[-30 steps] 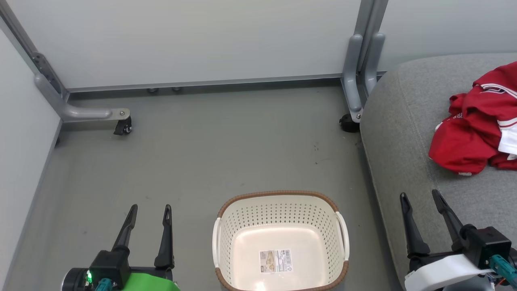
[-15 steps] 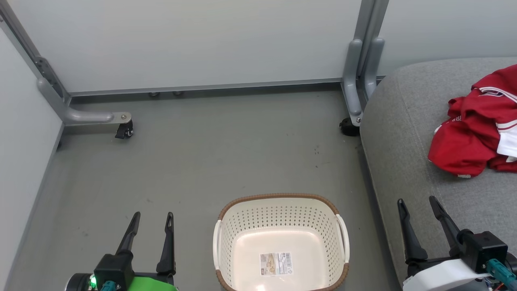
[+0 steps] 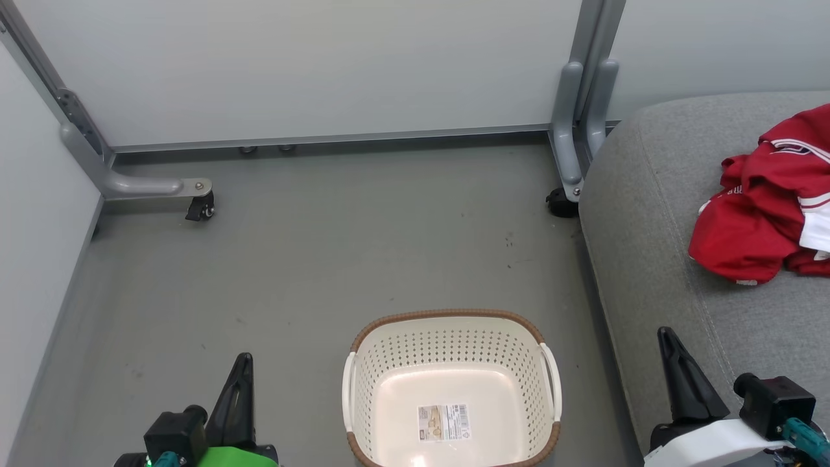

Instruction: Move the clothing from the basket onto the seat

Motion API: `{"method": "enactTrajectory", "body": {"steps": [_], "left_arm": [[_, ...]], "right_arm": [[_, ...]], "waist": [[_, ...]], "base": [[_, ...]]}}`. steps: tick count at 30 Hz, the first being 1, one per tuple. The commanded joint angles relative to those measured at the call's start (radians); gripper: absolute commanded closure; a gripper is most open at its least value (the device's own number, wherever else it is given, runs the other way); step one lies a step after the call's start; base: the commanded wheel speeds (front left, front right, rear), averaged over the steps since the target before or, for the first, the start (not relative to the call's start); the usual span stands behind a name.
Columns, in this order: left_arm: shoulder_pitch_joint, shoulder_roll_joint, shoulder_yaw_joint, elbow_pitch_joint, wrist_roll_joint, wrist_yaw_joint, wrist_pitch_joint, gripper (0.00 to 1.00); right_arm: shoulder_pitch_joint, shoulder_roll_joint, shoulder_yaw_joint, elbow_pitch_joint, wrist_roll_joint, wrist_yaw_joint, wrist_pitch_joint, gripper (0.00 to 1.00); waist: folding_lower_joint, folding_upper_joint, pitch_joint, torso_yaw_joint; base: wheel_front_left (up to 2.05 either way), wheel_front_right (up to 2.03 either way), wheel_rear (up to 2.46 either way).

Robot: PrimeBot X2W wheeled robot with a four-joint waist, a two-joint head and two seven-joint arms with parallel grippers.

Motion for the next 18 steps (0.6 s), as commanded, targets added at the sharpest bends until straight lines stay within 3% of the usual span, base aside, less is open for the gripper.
{"method": "enactTrajectory", "body": {"steps": [1,18], "left_arm": [[-0.014,0.000,0.013,-0.011,-0.053,-0.007,0.010,1.00],[-0.053,-0.006,0.064,-0.003,-0.348,-0.025,0.086,1.00]], "right_arm": [[-0.015,-0.008,0.001,-0.005,0.058,0.000,0.005,1.00],[-0.082,-0.027,0.003,0.069,0.383,0.000,0.032,1.00]], "waist": [[0.0001,0.0000,0.000,-0.001],[0.0001,0.0000,-0.002,-0.006]], "base": [[0.00,0.00,0.00],[0.00,0.00,0.00]]}}
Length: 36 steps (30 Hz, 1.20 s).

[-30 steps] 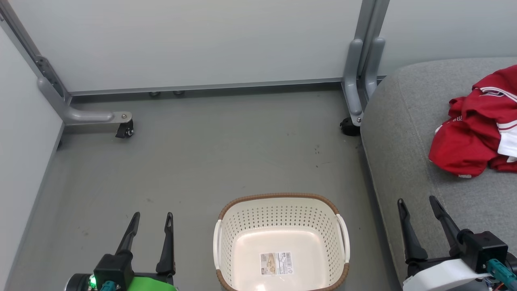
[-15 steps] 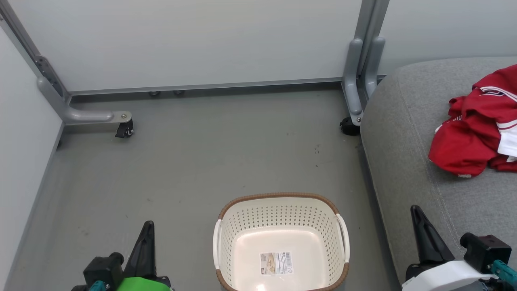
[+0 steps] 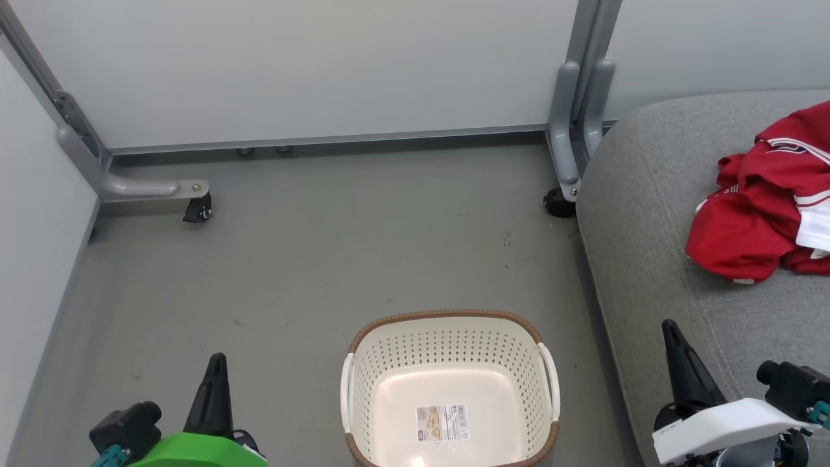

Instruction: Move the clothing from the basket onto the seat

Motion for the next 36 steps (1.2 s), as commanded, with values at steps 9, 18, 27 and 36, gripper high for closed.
{"method": "enactTrajectory", "body": {"steps": [9,18,27,36], "left_arm": [[-0.052,-0.004,0.030,-0.010,-0.155,-0.015,0.039,1.00],[-0.068,-0.007,0.052,-0.006,-0.280,-0.022,0.071,1.00],[-0.081,-0.009,0.071,-0.003,-0.393,-0.029,0.101,1.00],[-0.095,-0.010,0.091,0.001,-0.498,-0.036,0.128,1.00]], "right_arm": [[-0.054,-0.013,-0.002,0.023,0.170,0.000,0.016,1.00],[-0.080,-0.017,-0.006,0.051,0.303,0.000,0.032,1.00],[-0.104,-0.020,-0.011,0.077,0.422,0.000,0.046,1.00],[-0.125,-0.021,-0.017,0.102,0.531,0.000,0.061,1.00]], "waist": [[0.0000,0.0000,-0.001,-0.003],[0.0000,0.0000,-0.001,-0.006],[0.0000,0.0000,-0.002,-0.009],[0.0000,0.0000,-0.003,-0.012]], "base": [[0.00,0.00,0.00],[0.00,0.00,0.00],[0.00,0.00,0.00],[0.00,0.00,0.00]]}}
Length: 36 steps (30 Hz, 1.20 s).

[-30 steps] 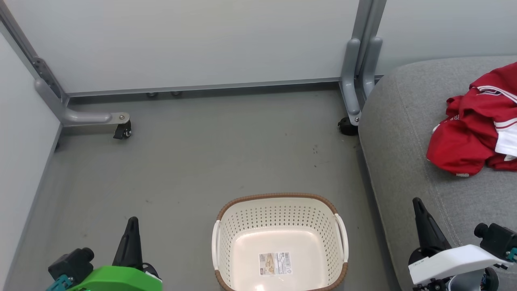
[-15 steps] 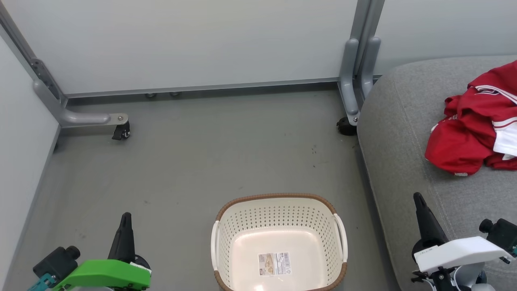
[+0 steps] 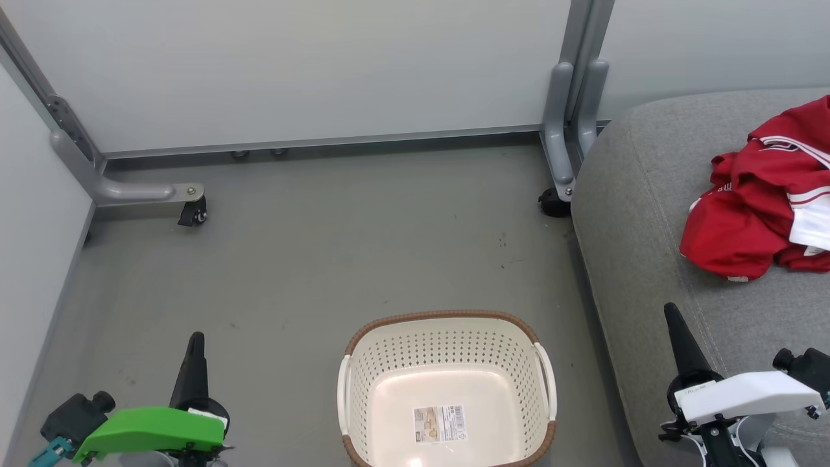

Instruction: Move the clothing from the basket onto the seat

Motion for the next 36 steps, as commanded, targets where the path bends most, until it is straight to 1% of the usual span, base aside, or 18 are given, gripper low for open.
{"method": "enactTrajectory", "body": {"steps": [1,16,36], "left_arm": [[-0.029,0.002,0.010,-0.006,-0.032,-0.006,0.008,1.00],[-0.048,-0.001,0.038,-0.001,-0.185,-0.015,0.047,1.00],[-0.068,-0.004,0.069,0.006,-0.359,-0.027,0.094,1.00]], "right_arm": [[-0.026,-0.008,-0.005,-0.002,0.032,0.000,0.006,1.00],[-0.059,-0.008,-0.015,0.034,0.189,0.000,0.030,1.00],[-0.094,-0.006,-0.030,0.076,0.368,0.001,0.058,1.00]], "waist": [[0.0000,0.0000,0.000,0.000],[0.0000,0.0000,-0.001,-0.005],[0.0000,0.0000,-0.003,-0.012]], "base": [[0.00,0.00,0.00],[0.00,0.00,0.00],[0.00,0.00,0.00]]}}
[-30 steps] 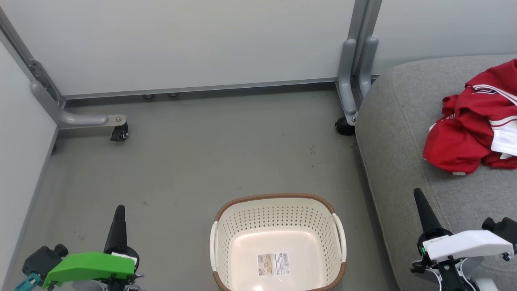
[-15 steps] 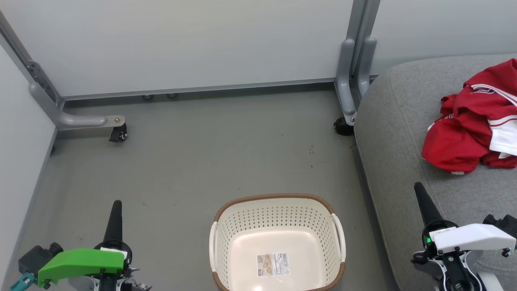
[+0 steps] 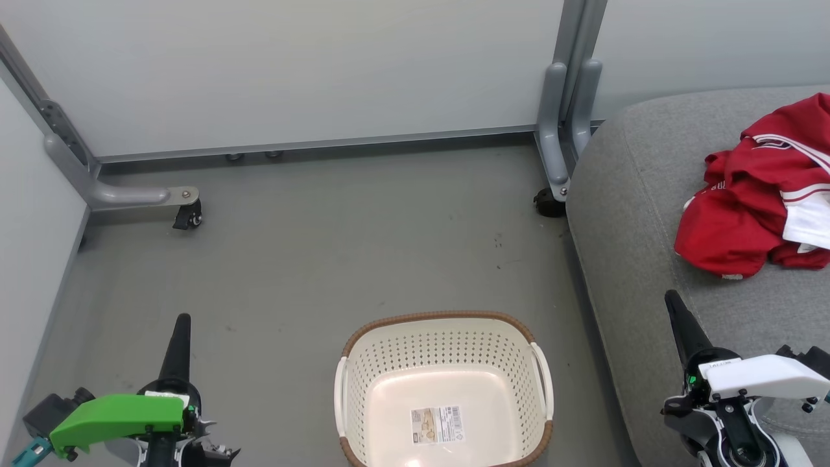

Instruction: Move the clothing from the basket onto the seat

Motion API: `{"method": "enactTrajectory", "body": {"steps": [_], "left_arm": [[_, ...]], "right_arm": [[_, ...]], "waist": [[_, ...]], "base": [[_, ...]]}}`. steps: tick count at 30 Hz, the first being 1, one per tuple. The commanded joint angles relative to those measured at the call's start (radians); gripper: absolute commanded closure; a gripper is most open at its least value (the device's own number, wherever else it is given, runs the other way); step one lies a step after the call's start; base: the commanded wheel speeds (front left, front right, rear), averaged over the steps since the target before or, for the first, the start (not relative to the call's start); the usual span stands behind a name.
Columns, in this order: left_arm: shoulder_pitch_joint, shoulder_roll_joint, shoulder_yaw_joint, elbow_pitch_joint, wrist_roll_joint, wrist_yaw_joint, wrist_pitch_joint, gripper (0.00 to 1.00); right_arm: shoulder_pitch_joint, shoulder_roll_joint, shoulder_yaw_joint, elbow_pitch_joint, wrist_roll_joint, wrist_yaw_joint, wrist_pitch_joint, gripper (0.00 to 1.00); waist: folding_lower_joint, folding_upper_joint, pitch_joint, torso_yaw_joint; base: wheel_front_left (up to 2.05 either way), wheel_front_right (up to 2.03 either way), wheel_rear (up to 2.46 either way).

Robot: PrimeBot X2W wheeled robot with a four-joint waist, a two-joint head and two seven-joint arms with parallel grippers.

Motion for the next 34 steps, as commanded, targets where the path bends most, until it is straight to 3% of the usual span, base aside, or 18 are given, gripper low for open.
{"method": "enactTrajectory", "body": {"steps": [1,34], "left_arm": [[-0.020,0.002,0.009,0.000,-0.023,-0.006,0.007,1.00],[-0.044,-0.003,0.046,0.008,-0.239,-0.019,0.065,1.00]], "right_arm": [[-0.022,-0.005,-0.003,0.002,0.023,0.000,0.003,1.00],[-0.062,0.002,-0.027,0.055,0.239,0.000,0.043,1.00]], "waist": [[0.0000,0.0000,0.000,0.000],[0.0000,0.0000,-0.003,-0.010]], "base": [[0.00,0.00,0.00],[0.00,0.00,0.00]]}}
